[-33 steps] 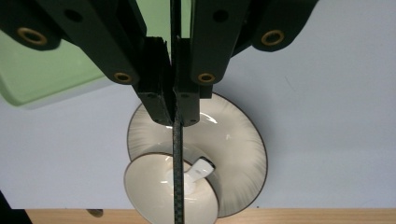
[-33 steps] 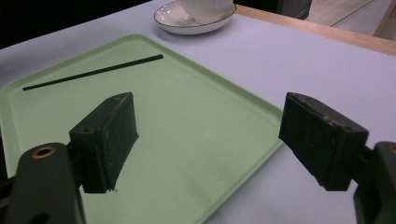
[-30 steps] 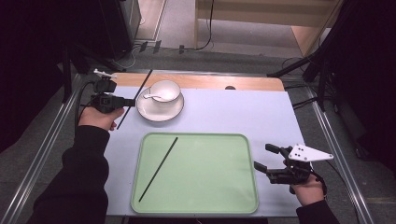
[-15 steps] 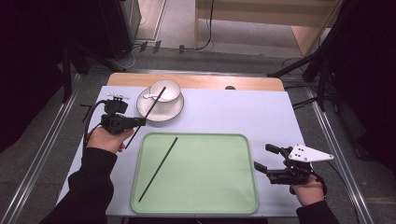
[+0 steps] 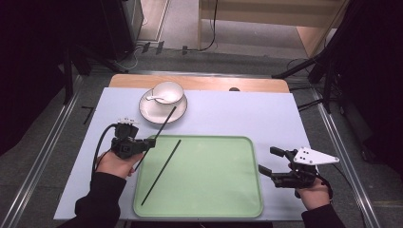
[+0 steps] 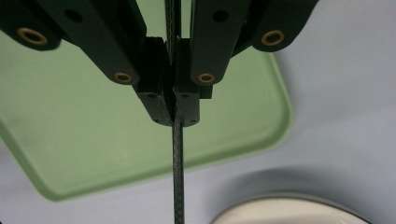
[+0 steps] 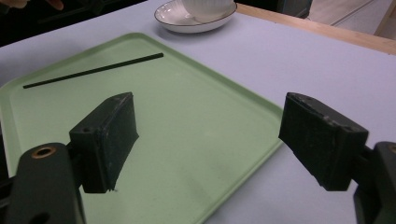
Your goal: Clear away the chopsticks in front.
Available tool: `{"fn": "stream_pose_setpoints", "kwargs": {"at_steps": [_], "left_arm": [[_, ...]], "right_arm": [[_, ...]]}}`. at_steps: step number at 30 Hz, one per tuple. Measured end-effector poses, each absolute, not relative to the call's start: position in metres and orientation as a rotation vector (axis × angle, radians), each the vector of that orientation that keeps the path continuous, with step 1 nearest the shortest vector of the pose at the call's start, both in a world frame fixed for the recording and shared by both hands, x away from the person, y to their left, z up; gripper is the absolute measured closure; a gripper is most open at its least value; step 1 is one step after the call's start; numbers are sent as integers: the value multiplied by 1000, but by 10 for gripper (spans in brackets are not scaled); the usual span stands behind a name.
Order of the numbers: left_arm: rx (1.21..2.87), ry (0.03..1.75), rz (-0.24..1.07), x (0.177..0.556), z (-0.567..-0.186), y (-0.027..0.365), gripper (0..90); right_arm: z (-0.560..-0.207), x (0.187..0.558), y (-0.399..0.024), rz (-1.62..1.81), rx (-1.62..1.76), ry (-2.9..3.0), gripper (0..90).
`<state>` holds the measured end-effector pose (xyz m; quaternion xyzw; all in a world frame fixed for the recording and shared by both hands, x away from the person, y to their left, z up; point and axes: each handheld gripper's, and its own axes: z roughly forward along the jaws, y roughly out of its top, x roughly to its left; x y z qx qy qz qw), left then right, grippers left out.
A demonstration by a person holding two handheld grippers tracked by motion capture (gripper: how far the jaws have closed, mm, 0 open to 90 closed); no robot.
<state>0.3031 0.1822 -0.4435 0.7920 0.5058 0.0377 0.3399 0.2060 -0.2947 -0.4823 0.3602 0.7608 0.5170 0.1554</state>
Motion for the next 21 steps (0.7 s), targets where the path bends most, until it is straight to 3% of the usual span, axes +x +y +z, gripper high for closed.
{"fn": "stream_pose_setpoints", "kwargs": {"at_steps": [21], "left_arm": [[2101,1316,-13,250,-483,157,867]], "right_arm": [[-482,206,-294,1478,1026,2186,197]]}}
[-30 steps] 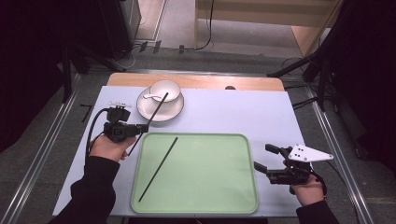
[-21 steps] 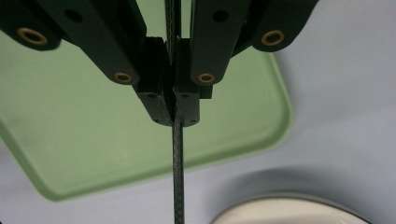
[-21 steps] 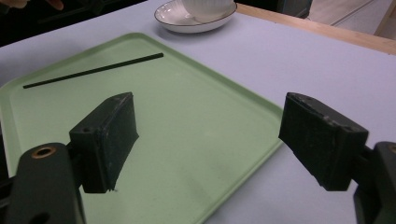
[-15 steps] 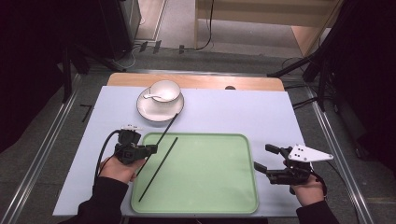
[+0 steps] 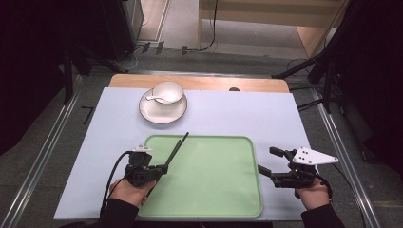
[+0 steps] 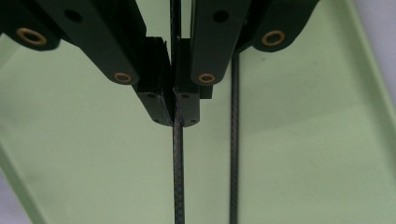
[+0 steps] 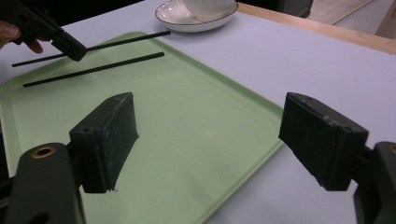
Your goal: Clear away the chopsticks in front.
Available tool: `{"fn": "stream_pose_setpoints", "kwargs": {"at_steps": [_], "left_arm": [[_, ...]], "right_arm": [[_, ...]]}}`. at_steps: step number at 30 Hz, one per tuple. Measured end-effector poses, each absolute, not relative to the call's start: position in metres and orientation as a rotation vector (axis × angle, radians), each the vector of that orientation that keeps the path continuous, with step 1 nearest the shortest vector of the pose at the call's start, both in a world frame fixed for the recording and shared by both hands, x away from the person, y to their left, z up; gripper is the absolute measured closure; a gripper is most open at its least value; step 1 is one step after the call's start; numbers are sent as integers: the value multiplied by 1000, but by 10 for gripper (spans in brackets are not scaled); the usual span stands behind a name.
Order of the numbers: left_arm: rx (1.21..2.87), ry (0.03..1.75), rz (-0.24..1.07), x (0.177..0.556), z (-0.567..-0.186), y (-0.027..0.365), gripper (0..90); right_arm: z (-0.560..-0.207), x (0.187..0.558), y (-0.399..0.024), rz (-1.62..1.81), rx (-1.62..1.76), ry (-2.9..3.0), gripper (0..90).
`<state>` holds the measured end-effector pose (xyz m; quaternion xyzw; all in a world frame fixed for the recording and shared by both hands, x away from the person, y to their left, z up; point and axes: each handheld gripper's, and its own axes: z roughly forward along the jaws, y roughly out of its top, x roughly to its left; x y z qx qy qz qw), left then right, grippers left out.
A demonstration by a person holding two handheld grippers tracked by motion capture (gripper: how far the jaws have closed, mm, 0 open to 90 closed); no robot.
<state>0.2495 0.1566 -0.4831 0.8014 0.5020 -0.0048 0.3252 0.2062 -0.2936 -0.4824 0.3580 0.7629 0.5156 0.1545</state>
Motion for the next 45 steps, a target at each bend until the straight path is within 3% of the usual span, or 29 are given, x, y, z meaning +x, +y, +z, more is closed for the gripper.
{"fn": "stream_pose_setpoints", "kwargs": {"at_steps": [22,30,36,45], "left_arm": [[2164,1408,5,254,-503,160,862],[2153,1393,-40,256,-504,163,802],[2161,1361,-57,258,-500,166,708],[2149,1119,-23,268,-484,186,424]], "right_arm": [[-482,206,-294,1481,1028,2182,197],[-482,206,-294,1480,1023,2186,197],[-482,205,-294,1482,1022,2188,197],[-483,206,-294,1484,1037,2194,196]]}}
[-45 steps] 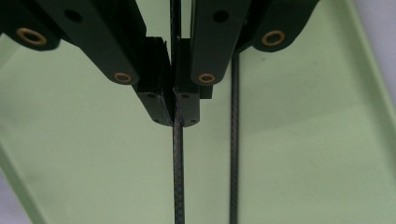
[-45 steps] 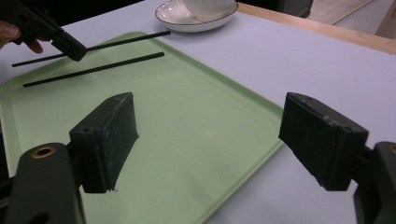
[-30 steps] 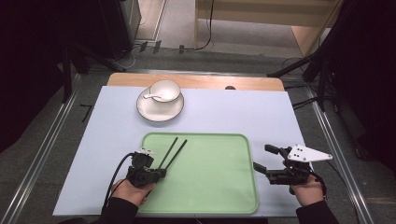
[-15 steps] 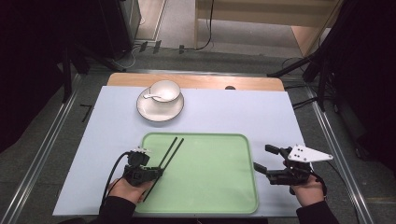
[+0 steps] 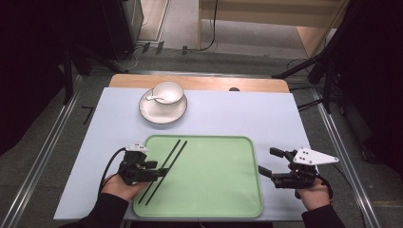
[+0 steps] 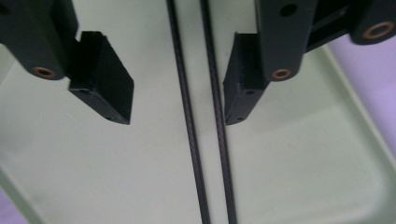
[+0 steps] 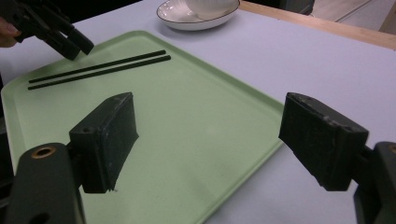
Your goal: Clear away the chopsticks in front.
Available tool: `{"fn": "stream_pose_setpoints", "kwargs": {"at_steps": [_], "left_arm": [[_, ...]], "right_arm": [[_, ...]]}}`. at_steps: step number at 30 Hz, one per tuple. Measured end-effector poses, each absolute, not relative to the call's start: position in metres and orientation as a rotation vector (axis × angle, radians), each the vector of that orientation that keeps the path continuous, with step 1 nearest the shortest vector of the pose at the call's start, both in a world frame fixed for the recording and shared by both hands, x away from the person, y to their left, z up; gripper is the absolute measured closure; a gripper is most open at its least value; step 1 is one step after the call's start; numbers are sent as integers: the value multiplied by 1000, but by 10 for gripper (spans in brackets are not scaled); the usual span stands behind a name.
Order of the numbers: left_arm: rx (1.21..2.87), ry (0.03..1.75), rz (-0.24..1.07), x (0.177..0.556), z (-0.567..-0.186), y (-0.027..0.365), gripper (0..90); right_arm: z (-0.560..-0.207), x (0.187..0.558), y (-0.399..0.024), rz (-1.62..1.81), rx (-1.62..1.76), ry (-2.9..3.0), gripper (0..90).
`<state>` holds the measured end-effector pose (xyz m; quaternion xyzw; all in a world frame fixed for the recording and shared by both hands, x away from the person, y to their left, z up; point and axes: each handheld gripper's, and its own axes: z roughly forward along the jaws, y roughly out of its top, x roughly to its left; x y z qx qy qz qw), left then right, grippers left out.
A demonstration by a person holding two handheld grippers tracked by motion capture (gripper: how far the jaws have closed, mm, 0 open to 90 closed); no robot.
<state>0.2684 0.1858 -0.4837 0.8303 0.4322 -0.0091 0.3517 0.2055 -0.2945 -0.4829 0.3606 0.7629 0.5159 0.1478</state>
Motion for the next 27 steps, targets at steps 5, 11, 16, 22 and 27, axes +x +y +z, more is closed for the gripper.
{"fn": "stream_pose_setpoints", "kwargs": {"at_steps": [5,11,16,22,27], "left_arm": [[2122,1062,-10,279,-480,206,369],[2092,996,69,289,-474,231,319],[2101,925,149,290,-471,244,298],[2086,903,191,290,-469,258,279],[2097,902,234,288,-470,268,283]], "right_arm": [[-483,205,-294,1483,1042,2200,195],[-483,205,-295,1478,1051,2206,193],[-484,205,-295,1476,1050,2207,192],[-484,205,-296,1472,1047,2208,192],[-484,204,-297,1473,1043,2212,192]]}}
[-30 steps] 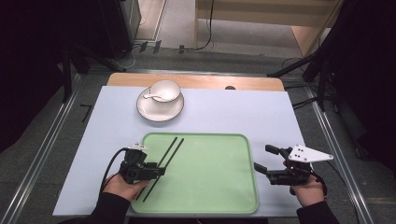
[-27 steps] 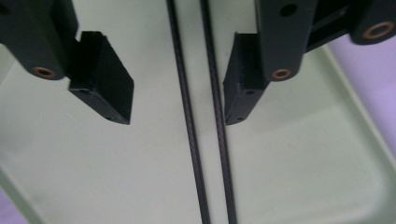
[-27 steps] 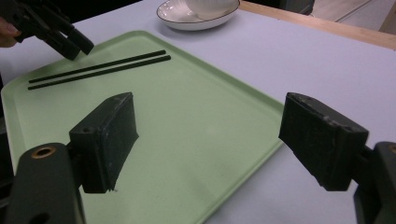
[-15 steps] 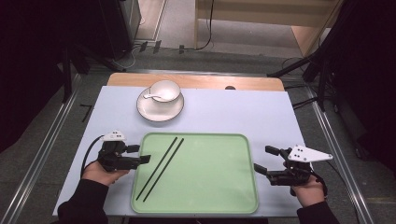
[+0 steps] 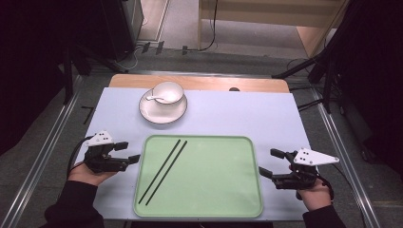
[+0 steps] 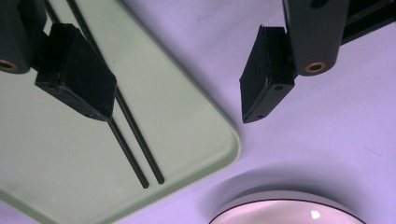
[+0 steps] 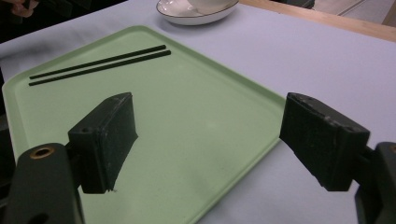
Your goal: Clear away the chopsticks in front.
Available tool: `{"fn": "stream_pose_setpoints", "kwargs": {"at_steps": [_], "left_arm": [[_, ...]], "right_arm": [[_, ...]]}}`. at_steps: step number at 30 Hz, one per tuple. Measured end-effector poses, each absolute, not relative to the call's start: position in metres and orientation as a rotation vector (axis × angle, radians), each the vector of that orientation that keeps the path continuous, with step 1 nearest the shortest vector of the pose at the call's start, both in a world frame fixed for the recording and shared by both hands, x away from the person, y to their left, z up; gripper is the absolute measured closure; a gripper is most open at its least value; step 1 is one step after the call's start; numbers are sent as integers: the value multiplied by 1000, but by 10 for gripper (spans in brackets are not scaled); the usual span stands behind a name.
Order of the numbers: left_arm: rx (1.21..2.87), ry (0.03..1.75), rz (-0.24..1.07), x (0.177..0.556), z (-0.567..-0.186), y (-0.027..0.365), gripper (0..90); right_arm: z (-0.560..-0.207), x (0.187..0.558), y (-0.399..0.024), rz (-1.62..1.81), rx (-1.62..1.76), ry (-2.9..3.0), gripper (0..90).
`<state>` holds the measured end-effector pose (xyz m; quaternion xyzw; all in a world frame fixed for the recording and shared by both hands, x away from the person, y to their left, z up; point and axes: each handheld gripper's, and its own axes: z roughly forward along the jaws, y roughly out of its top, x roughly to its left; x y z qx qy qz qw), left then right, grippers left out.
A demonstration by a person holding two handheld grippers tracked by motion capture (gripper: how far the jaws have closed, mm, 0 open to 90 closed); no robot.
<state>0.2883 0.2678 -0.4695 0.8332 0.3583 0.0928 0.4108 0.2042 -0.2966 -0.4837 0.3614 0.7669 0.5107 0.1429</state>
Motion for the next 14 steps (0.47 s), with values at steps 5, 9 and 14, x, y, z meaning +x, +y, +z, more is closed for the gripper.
{"fn": "stream_pose_setpoints", "kwargs": {"at_steps": [5,9,14], "left_arm": [[2085,905,253,287,-469,274,282],[2079,899,252,287,-469,275,278],[2070,919,249,288,-470,275,261]], "right_arm": [[-483,203,-296,1476,1034,2210,192],[-483,203,-296,1473,1038,2216,192],[-483,203,-296,1472,1032,2221,192]]}}
